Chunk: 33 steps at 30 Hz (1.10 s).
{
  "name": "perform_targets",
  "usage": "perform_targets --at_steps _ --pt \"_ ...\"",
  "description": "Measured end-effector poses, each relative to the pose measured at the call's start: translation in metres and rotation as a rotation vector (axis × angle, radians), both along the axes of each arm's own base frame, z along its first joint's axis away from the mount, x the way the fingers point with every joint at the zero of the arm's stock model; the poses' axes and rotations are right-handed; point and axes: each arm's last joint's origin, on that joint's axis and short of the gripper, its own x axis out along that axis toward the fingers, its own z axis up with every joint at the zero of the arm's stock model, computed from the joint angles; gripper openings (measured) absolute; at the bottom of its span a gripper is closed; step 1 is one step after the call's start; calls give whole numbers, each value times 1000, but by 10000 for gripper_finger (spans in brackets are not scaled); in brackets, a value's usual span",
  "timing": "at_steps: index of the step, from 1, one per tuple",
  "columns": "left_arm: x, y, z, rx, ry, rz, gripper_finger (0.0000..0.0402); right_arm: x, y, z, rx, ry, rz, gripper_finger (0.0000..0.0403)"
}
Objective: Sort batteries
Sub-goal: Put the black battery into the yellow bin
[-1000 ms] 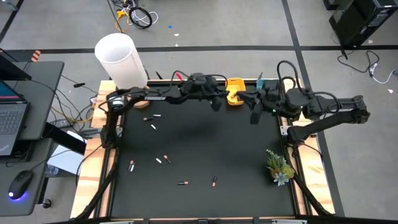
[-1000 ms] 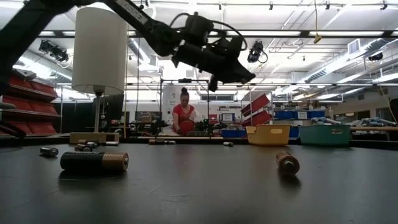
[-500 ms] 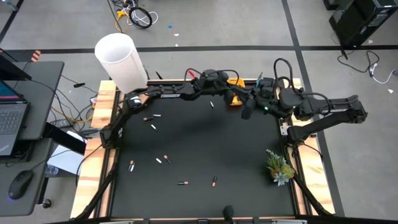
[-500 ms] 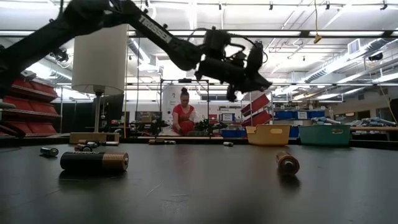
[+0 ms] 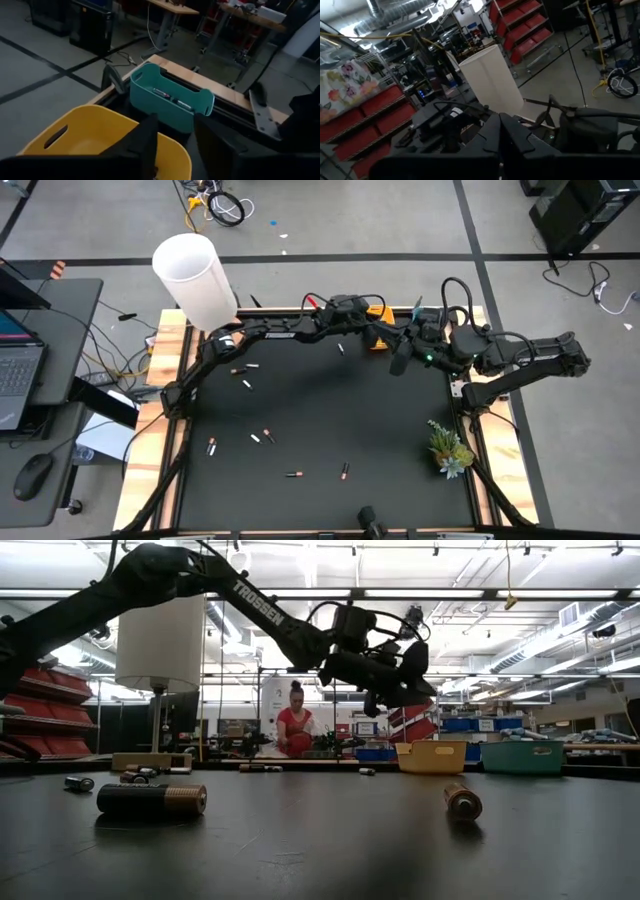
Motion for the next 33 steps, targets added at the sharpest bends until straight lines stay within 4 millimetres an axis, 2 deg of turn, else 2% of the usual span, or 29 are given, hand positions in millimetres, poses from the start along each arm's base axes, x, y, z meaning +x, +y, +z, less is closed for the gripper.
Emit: perform_targets --at_steps 5,11,13,17,20,25,28,31,33 --pt "0 0 5 -111 -81 -52 190 0 -3 0 -14 5 -18 12" --pt "-2 -2 14 -220 -106 -197 190 0 0 0 -51 28 0 13" --pt "-9 -5 29 -224 -59 -201 178 0 1 0 -61 34 10 10" --pt "-32 -18 83 -47 51 -195 151 -2 -2 1 -107 53 -2 10" --pt "-53 -27 112 35 166 -157 138 -6 -5 4 -165 69 18 19" --pt "-86 -39 139 4 318 -135 132 -15 -10 9 -272 67 310 28" --pt "-104 -51 152 3 414 -92 132 -15 -17 -9 -184 212 491 20" --pt "-115 -72 162 4 490 -20 132 -8 -23 -48 -66 478 573 9" --pt "-121 -92 175 14 487 39 132 -2 -26 -75 -54 605 586 7"
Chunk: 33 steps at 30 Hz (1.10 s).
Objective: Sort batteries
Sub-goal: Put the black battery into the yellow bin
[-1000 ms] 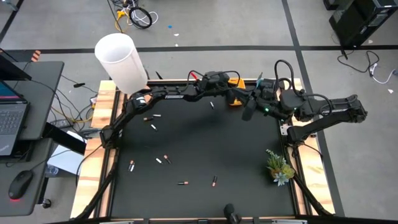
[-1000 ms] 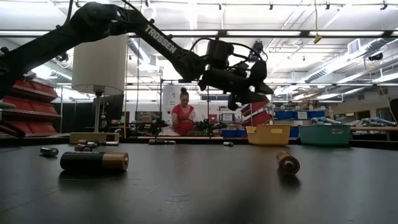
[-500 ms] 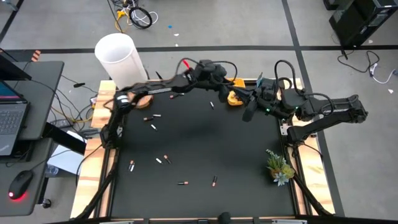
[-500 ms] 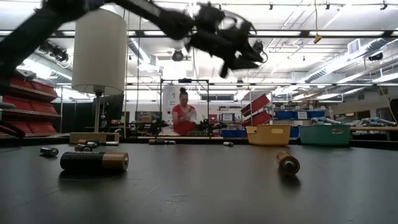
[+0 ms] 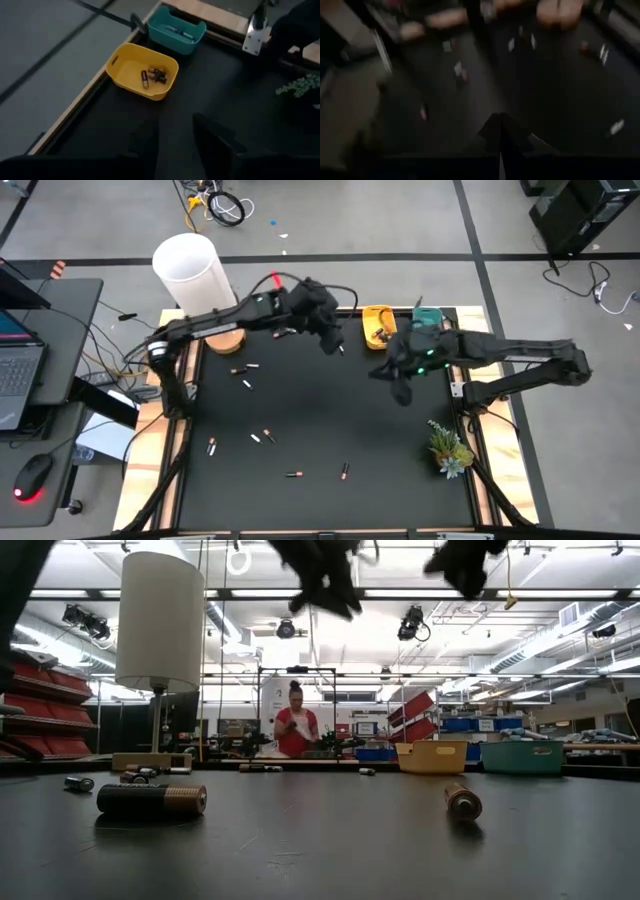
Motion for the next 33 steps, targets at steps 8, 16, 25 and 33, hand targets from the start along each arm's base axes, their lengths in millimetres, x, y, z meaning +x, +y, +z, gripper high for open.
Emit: perform_targets --at_steps 8,16,25,33 --pt "-19 -88 19 -7 65 36 132 12 6 -60 10 13 223 74" --pt "-37 -154 6 -71 199 96 132 13 42 -116 -152 108 599 159" --pt "-59 -171 -2 -100 348 194 131 47 66 -132 -232 139 786 147" --pt "-66 -195 0 -100 331 165 131 69 82 -159 -231 206 862 159"
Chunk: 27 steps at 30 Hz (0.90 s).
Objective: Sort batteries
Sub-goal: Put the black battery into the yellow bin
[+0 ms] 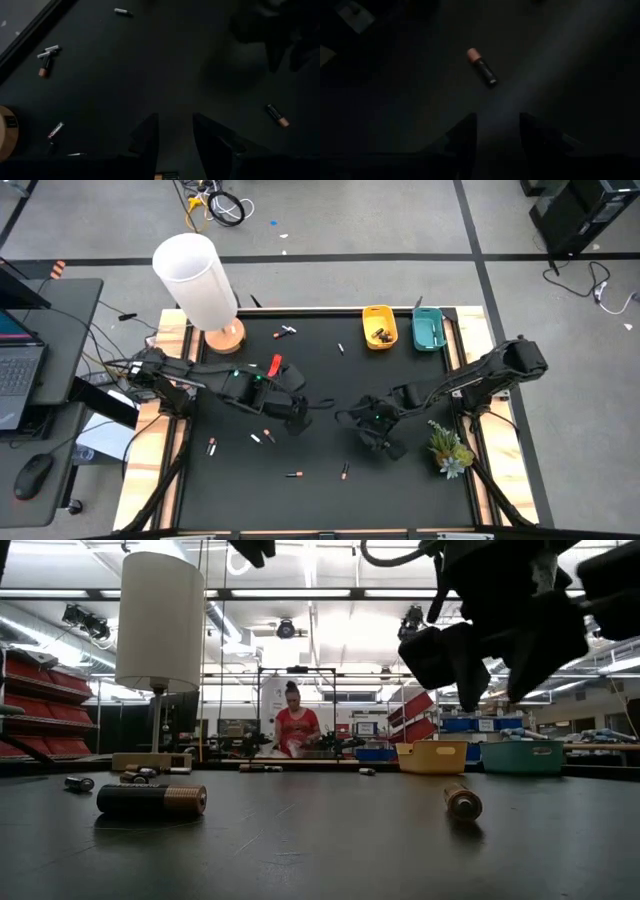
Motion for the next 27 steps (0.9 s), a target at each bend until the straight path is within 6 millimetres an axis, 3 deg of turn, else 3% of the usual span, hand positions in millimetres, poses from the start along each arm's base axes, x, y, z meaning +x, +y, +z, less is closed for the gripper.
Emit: perform_targets --at_steps 7,14,21,27 --pt "-2 -12 0 15 -35 15 131 3 13 -14 -117 -54 130 169" --pt "-3 -27 3 48 -110 23 131 19 25 -31 -127 -155 183 168" --pt "-9 -39 3 35 -129 22 131 25 44 -24 -75 -309 233 167" --pt "-9 -38 4 52 -147 49 131 28 47 -32 -72 -304 242 165"
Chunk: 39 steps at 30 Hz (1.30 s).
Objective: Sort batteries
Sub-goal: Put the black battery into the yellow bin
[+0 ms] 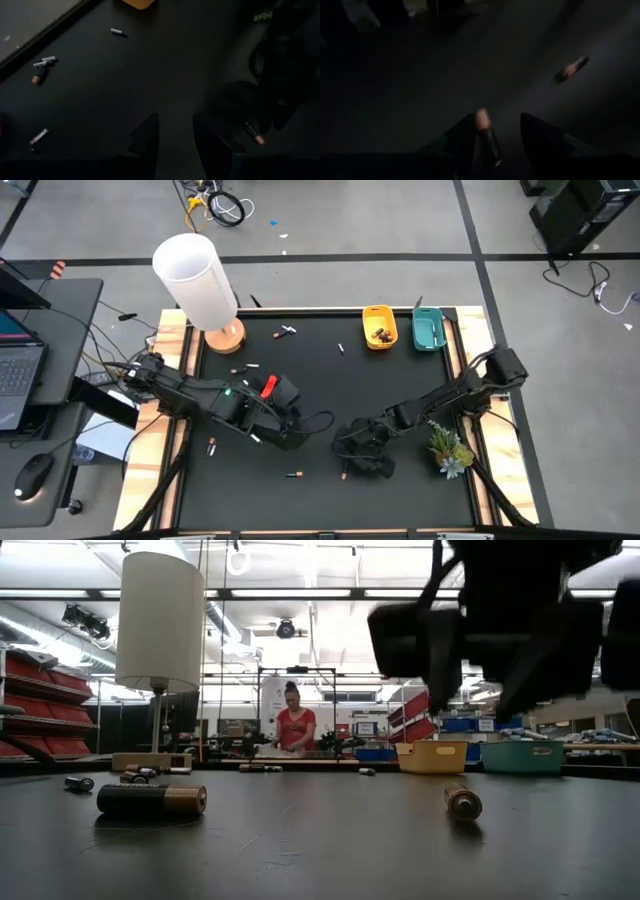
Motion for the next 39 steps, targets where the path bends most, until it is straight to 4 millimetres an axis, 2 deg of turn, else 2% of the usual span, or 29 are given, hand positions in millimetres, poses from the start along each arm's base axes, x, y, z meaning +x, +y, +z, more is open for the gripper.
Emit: perform_targets --at_steps 9,19,30,34,39 --pt "0 0 1 7 -12 11 131 9 2 -25 14 14 -10 163" --pt "0 0 1 6 -15 19 131 9 1 -31 12 43 -17 160" --pt "0 0 1 11 -36 30 131 12 0 -52 25 105 -34 151" --pt "0 -1 1 11 -35 28 131 13 -3 -53 29 118 -47 128" --pt "0 -2 1 8 -34 25 131 12 -3 -54 26 128 -45 57"
